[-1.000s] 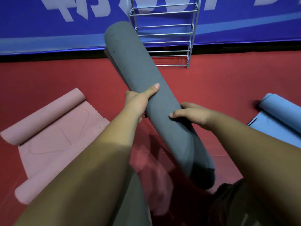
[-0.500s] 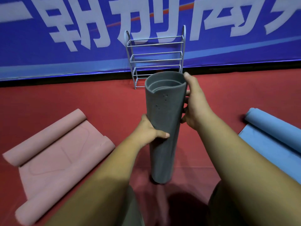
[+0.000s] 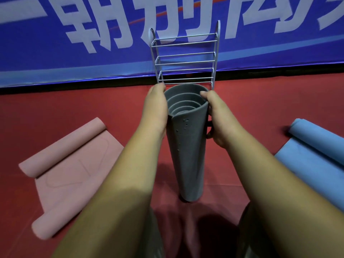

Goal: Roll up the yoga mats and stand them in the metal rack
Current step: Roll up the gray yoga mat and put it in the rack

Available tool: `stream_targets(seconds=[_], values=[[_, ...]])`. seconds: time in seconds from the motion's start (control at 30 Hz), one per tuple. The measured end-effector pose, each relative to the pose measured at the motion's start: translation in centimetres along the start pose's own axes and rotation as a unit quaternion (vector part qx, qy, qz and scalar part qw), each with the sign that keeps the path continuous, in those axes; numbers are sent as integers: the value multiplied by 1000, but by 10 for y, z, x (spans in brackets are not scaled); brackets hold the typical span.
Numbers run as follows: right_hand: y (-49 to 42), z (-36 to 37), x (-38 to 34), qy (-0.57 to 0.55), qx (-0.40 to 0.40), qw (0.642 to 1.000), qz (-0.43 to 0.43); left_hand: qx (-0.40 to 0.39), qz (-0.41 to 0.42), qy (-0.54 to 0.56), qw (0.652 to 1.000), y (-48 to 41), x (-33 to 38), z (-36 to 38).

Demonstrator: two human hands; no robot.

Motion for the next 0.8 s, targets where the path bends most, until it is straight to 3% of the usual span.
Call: stream_targets(seconds=[0.13, 0.33, 0.47, 0.67, 0.8], values=[[-8, 9, 10, 61, 16, 997, -37, 18, 26, -149, 988, -26, -4, 0], [-24, 2, 41, 88, 46, 995, -3, 13, 48, -260, 964, -25, -46, 7], [-38, 5, 55, 101, 7, 995, 0, 42, 60, -259, 963, -30, -70, 0], [-45, 10, 56, 121, 14, 993, 1, 44, 52, -249, 966, -38, -69, -8], [-49, 12, 58, 123, 57, 991, 10, 53, 3, -275, 960, -41, -69, -10]])
Point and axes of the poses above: each hand's wrist, its own y-axis away from the middle knuckle, its own z-axis out of the palm, x = y × z, the point moved 5 cm from there along -y, towards the middle knuckle, and after that the axes turned 1 degree about -x, right-handed, at the moved point
